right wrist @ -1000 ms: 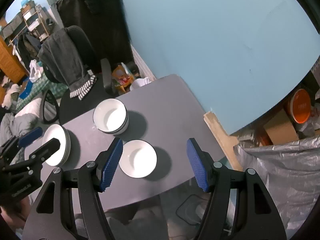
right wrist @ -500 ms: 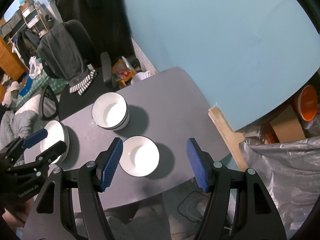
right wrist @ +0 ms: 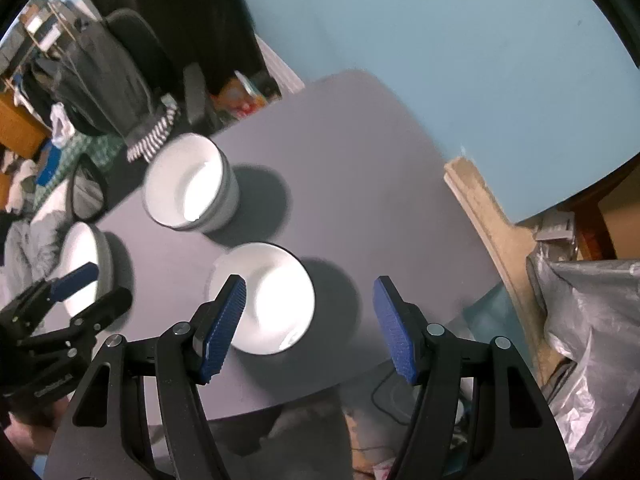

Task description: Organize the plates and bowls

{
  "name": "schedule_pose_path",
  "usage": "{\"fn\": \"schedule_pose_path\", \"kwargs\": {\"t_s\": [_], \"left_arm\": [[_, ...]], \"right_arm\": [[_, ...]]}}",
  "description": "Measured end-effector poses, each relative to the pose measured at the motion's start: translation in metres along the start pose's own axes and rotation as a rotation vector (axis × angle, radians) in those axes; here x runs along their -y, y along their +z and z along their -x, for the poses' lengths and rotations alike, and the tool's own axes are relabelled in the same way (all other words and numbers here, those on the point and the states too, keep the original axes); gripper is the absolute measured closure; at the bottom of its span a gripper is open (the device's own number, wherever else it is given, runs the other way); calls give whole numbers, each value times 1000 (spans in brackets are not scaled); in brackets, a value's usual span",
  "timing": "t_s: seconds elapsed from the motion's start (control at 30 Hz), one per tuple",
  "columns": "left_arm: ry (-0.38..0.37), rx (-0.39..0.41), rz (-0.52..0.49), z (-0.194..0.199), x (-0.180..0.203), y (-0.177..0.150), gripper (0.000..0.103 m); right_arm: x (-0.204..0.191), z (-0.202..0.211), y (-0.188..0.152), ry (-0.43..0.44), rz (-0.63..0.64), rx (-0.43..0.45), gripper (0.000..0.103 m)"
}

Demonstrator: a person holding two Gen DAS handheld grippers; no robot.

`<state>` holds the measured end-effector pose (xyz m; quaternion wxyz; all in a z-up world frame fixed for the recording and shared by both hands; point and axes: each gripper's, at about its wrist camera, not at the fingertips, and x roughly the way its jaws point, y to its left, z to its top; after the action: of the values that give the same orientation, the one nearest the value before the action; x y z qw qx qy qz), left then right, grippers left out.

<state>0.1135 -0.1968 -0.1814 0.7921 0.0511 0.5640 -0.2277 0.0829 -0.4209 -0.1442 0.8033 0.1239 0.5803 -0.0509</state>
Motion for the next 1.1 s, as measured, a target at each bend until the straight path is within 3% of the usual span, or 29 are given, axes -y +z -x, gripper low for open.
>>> {"fn": "schedule_pose_path", "kwargs": {"t_s": [0.3, 0.6, 0.93, 1.1], "left_arm": [[-28, -76, 8, -45, 6, -7, 34], [-11, -132, 21, -85, 8, -4, 34], [-10, -179, 35, -112, 6, -11, 34], [-20, -209, 51, -123, 4, -11, 39]], "right_arm": [[6, -48, -7, 1, 1, -36, 38], [12, -92, -10, 13, -17, -91, 38], [12, -113, -9, 25, -20, -129, 38], [16, -114, -14, 29, -10, -142, 57]]}}
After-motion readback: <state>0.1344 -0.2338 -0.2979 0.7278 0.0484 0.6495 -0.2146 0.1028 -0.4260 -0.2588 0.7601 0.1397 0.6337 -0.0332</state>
